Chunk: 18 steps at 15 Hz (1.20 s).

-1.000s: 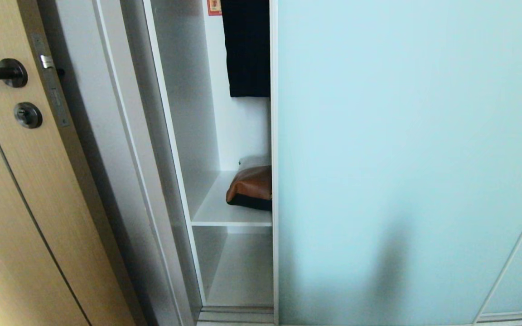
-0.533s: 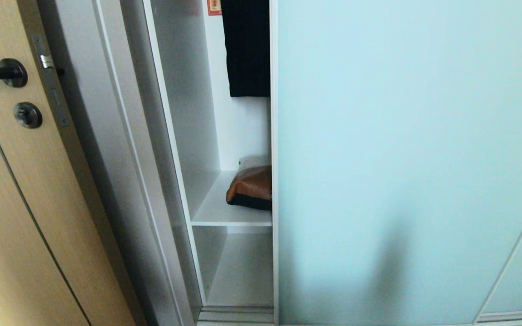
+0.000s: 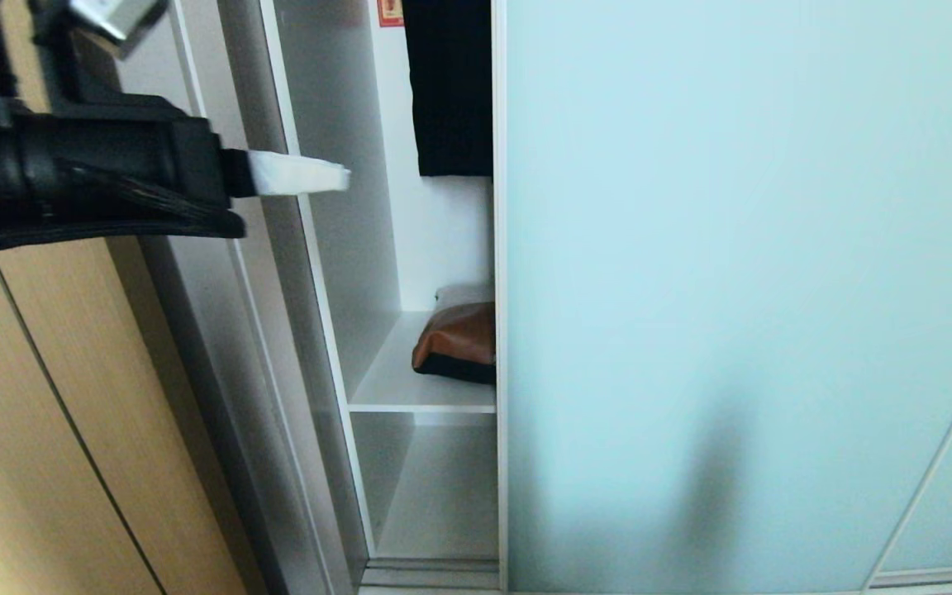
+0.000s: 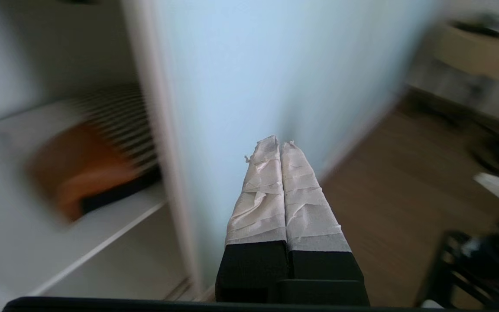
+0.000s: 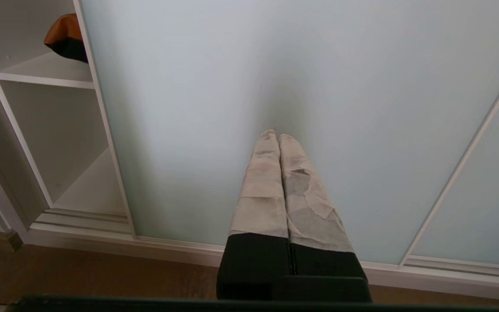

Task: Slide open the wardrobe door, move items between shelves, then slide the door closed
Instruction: Close the door

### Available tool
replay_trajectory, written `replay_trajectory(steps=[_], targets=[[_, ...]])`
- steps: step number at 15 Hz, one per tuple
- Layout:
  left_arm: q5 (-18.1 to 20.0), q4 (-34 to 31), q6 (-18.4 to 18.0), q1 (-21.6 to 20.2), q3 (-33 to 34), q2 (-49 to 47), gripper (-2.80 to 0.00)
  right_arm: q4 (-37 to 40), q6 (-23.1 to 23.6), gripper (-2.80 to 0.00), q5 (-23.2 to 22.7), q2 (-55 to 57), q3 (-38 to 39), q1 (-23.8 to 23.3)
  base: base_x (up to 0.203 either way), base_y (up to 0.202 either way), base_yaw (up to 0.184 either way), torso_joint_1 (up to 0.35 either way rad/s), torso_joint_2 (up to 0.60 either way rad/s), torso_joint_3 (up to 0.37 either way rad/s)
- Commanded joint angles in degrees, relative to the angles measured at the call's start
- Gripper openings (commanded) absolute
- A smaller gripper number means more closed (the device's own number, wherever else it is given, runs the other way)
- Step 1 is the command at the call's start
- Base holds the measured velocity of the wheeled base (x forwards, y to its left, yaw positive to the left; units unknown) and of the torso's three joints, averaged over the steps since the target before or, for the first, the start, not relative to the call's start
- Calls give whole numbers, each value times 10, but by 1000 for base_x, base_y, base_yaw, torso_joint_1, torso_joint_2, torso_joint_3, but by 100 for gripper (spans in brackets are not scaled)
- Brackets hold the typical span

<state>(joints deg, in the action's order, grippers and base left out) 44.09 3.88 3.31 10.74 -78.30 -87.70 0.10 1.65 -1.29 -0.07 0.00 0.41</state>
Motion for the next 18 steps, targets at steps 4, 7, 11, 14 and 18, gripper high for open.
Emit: replay_trajectory(steps=[4, 7, 11, 14, 18], targets=[[-8, 29, 0, 106, -28, -120, -280, 0, 0, -280, 0, -1, 1, 0, 0, 0, 0, 0, 0, 0], [-76, 65, 2, 116, -43, -169, -280, 0, 0, -280, 0, -1, 0, 0, 0, 0, 0, 0, 0, 0], [-159, 101, 50, 147, -79, -222, -280, 0, 0, -280, 0, -1, 1, 0, 0, 0, 0, 0, 0, 0], [-235, 101, 55, 175, -126, -272, -280, 0, 0, -280, 0, -1, 0, 0, 0, 0, 0, 0, 0, 0], [-314, 111, 87, 189, -182, -336, -280, 0, 0, -280, 0, -1, 1, 0, 0, 0, 0, 0, 0, 0]])
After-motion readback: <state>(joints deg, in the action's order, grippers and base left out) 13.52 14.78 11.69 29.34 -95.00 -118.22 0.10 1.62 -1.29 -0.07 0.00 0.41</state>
